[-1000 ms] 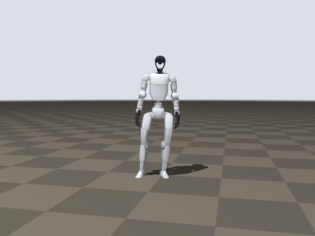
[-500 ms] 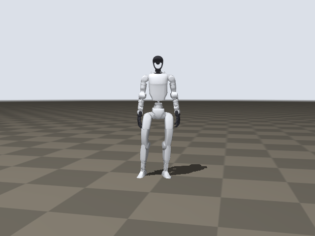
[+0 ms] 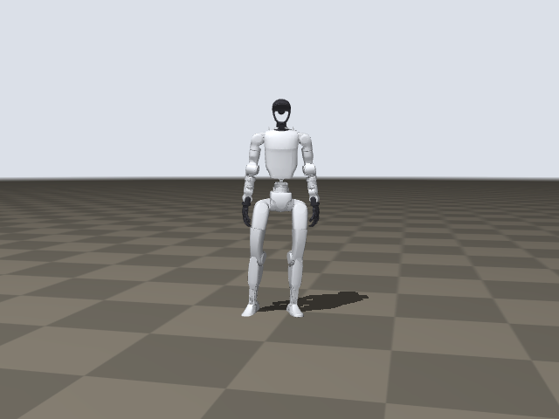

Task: In place motions

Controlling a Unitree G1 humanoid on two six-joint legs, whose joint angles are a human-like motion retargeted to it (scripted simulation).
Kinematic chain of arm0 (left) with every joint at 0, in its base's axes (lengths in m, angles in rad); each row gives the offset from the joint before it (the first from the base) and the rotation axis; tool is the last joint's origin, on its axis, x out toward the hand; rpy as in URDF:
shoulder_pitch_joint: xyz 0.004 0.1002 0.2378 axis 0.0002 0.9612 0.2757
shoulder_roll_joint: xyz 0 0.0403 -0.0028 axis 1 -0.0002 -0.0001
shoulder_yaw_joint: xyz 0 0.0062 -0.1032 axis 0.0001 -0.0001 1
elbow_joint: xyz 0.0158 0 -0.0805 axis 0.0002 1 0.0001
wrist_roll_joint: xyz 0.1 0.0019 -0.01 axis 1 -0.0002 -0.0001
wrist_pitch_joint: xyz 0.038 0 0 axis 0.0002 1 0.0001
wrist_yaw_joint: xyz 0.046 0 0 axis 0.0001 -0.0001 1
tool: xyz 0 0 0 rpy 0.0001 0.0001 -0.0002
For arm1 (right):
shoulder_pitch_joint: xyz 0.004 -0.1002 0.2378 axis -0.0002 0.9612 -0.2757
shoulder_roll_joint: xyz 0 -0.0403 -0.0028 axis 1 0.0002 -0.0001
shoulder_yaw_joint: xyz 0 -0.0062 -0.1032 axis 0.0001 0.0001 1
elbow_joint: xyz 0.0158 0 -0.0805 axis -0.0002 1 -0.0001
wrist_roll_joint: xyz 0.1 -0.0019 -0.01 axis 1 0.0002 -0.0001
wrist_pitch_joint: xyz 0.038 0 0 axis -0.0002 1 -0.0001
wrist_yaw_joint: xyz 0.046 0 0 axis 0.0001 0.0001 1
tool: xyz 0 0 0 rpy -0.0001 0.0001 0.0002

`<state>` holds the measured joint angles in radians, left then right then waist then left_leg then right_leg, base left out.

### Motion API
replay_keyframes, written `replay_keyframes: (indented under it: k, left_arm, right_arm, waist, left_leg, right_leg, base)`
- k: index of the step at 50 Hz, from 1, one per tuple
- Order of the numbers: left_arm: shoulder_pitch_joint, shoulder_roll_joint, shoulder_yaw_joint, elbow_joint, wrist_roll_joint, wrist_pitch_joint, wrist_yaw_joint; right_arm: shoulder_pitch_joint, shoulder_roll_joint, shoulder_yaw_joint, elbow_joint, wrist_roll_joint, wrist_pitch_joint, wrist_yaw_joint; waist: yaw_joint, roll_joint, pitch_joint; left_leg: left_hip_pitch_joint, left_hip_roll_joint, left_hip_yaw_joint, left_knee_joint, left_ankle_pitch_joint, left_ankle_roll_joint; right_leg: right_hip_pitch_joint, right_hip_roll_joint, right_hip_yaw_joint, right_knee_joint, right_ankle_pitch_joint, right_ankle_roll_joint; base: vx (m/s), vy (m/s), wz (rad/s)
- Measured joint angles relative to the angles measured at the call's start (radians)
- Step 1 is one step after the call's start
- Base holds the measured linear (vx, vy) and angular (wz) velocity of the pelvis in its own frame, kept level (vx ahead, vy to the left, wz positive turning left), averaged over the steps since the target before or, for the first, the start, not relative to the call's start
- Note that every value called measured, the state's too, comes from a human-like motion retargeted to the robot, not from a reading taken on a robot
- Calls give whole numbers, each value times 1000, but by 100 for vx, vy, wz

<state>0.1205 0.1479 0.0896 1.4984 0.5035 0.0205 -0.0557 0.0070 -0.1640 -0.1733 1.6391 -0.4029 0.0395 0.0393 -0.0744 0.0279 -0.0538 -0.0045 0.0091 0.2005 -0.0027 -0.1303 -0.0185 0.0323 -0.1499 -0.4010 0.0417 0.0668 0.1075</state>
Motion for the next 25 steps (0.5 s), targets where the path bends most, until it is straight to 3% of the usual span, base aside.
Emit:
replay_keyframes:
  k: [25]
  left_arm:
    - [2, -2, 6, -3, 1, 7, 0]
  right_arm:
    - [-4, 10, 12, -26, -30, 25, 29]
  waist:
    - [7, -16, -6]
  left_leg:
    - [-5, -1, -9, -3, -7, 1]
  right_leg:
    - [3, -3, -12, -3, 5, 3]
  base:
    - [0, 0, 0]
